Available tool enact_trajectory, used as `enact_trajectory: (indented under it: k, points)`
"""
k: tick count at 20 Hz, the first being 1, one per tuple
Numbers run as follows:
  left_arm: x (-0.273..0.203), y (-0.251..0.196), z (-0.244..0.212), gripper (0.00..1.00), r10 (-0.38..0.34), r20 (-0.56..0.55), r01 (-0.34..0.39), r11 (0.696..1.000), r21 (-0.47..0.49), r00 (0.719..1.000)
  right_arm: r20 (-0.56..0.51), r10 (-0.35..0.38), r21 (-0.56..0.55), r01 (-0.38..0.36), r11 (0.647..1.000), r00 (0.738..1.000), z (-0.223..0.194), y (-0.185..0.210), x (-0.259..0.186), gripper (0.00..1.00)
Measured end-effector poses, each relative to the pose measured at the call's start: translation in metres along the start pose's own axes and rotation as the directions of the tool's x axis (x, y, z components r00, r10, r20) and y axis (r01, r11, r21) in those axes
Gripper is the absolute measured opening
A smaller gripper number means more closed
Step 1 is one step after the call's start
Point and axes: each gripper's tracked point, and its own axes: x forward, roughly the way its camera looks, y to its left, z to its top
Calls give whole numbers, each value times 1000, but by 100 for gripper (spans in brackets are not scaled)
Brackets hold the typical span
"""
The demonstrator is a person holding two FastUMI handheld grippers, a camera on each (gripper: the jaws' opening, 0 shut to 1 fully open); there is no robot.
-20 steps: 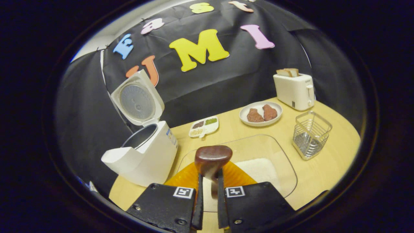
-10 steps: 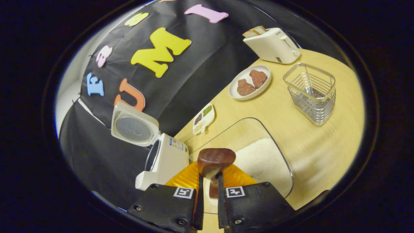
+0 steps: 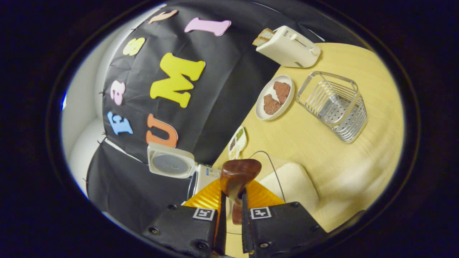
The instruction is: Close the left gripper, press the button to open the rice cooker; take a wooden spoon from the chopstick holder with the right hand, scoop a spoonful of rice and pour it into the rice cooker, then put the wooden spoon back into the chopstick holder.
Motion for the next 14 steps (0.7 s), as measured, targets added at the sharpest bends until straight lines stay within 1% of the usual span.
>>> enact_trajectory:
  k: [3,4,6,7,9,11,12,13,14]
  points:
    - [3,3,-5,94,9,-17,-9,1000,7,1000,16,49,79,-50,996,999,16,-6,-12,22]
    - [4,5,-8,94,16,-22,-16,1000,8,1000,24,86,117,-89,989,996,20,-1,-15,22]
    - [9,5,-11,94,16,-35,-16,1000,3,999,16,164,149,-165,975,986,25,6,-20,22]
    - [11,5,-12,94,16,-41,-16,1000,-1,999,23,190,177,-191,966,982,29,8,-22,22]
    - [13,6,-16,94,22,-54,-22,1000,-2,998,29,234,261,-233,937,972,35,10,-27,22]
    - [14,5,-18,94,27,-60,-27,1000,5,998,56,297,358,-297,885,953,43,17,-34,22]
    - [14,5,-18,94,31,-59,-31,999,10,998,68,323,370,-324,870,944,48,22,-37,22]
    - [13,9,-17,94,40,-53,-39,999,15,998,51,332,354,-328,876,942,44,24,-39,22]
    - [14,12,-14,94,52,-49,-51,999,17,997,40,325,334,-319,887,945,41,26,-40,22]
